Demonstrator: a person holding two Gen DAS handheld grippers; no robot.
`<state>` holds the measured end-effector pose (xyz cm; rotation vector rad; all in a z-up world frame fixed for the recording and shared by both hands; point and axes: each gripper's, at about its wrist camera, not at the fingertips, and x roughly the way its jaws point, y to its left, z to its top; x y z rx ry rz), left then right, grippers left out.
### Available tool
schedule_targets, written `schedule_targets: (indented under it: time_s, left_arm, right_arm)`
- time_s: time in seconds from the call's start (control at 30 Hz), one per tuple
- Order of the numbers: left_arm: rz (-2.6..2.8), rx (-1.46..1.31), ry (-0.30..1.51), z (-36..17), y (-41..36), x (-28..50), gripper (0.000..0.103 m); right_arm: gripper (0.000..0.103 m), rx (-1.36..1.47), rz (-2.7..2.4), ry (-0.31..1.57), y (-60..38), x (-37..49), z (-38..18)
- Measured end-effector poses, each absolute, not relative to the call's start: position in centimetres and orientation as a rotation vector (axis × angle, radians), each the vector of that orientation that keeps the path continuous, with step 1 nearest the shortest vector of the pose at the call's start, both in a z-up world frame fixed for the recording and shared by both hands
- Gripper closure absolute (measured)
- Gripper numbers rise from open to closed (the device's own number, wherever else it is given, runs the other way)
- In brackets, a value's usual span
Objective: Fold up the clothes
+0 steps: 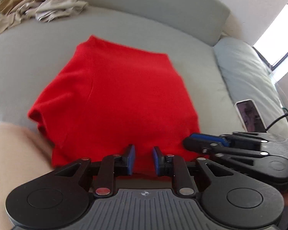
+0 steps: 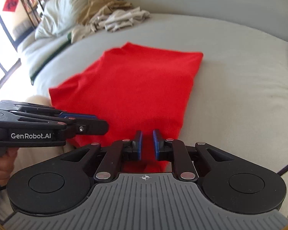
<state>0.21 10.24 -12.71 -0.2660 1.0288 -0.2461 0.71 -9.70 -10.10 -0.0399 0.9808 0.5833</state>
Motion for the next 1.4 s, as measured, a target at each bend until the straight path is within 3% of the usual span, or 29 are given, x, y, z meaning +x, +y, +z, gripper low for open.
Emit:
schedule_targets:
  time_s: [0.17,0.2,0.23,0.53,0.7,0.93,1.23,1.4]
  left_arm:
    - [-0.250,-0.274,1.125,-12.1,10.6,-1.2,0.086]
    - [-0.255,-0.266,1.125,-11.8,10.6,-1.5,0.084]
    - [-0.256,-0.256,1.108,-11.4,10.6,-1.9,0.080]
    - [-0.194,-0.322,0.981,-9.1,12.2,-1.6,0.057]
    - [-0.153,-0.394,0.929,-8.4,14.2,-1.0,0.042]
    - [-0.095,-0.529,0.864,-7.9,18.1,-0.1,0.040]
    - [-0.080,-0.661,0.829,-9.1,21.4,0.9,0.040]
    - [-0.101,-0.665,0.814,-9.3,22.3,1.9,0.040]
  right_arm:
    - [0.080,0.074,0.579,1.058,-13.7,-0.9,-9.1]
    - [0.064,0.096,0.574,1.077,-14.4,-1.2,-8.9]
    - [0.056,0.121,0.567,1.091,-15.2,-1.7,-8.9]
    - [0.051,0.428,0.508,1.108,-19.3,-2.9,-9.6]
    - [0.023,0.546,0.490,1.102,-19.9,-2.2,-10.0]
    - [0.023,0.754,0.471,1.091,-21.1,-0.3,-11.5]
    - [0.039,0.948,0.514,1.131,-20.4,4.5,-15.1]
    - [0.043,0.865,0.588,1.198,-17.2,6.9,-15.6]
